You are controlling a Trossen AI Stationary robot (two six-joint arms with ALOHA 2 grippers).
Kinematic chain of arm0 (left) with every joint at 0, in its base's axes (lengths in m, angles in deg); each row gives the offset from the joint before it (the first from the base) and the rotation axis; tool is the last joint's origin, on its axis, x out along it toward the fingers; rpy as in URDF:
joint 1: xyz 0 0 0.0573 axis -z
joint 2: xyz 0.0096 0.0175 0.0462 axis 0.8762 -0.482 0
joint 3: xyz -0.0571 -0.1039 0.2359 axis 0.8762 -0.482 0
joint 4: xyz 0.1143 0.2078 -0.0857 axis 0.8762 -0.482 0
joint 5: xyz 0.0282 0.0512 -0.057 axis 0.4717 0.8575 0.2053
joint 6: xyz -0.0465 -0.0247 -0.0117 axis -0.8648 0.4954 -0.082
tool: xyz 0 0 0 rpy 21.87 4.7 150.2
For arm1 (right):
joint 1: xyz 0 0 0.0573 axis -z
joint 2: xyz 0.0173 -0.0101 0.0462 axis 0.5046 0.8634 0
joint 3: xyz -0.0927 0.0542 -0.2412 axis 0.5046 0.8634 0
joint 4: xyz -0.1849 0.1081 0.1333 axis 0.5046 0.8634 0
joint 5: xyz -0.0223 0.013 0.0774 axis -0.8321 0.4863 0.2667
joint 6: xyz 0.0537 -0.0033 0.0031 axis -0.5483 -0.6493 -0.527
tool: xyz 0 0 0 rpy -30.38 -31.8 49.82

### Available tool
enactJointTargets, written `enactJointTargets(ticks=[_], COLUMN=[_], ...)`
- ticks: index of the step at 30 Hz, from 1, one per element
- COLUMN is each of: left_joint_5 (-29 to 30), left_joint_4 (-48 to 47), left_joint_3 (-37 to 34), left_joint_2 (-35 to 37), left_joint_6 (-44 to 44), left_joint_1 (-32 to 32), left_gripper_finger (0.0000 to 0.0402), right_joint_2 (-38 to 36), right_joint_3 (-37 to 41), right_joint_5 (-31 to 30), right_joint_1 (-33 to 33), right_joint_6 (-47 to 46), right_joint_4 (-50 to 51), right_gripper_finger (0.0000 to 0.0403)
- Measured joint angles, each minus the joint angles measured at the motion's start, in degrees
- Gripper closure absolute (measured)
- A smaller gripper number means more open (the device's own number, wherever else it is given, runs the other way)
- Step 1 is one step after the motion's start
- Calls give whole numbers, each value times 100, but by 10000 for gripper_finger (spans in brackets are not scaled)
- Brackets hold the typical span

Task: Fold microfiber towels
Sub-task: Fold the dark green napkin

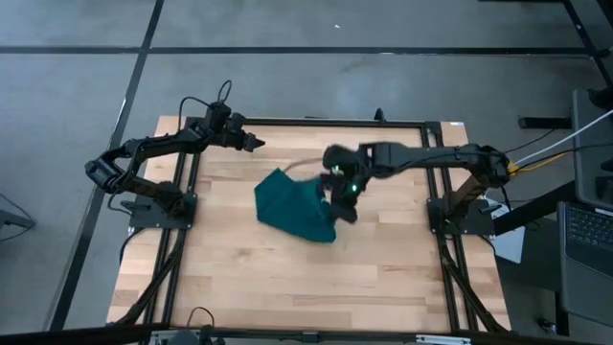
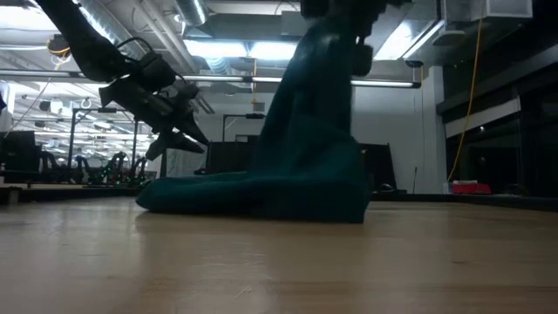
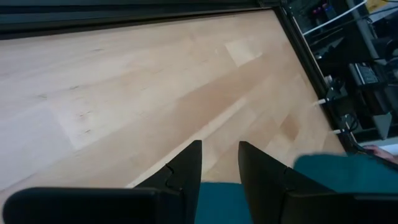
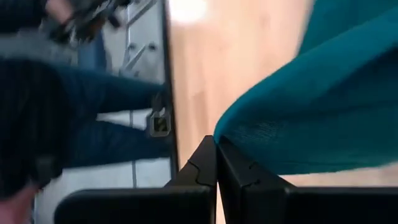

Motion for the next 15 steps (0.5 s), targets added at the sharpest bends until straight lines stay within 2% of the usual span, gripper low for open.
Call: enactJointTargets(ticks=[3,5,8,10,12,15], left_joint_5=[-20,-39,-92,-112,-175,-367], left_joint_4=[2,4,16,24,50,63], left_joint_3=[0,0,0,0,0,0], left_joint_2=[0,0,0,0,0,0], left_joint_6=[-10,-24,-107,-164,-231,-384], left_joint_1=[4,2,4,5,9,11], left_gripper_finger=[300,299,300,300,299,300], right_joint_2=[113,287,644,953,1217,1314], right_joint_3=[-9,-7,0,0,12,10], right_joint_5=[-19,-187,-871,-1221,-1046,-728], right_joint_1=[-466,-713,-960,-1072,-1158,-1294], right_joint_6=[184,442,1015,1433,1724,1601], right_joint_4=[218,739,1522,1685,1494,755], right_gripper_finger=[403,403,403,403,403,403])
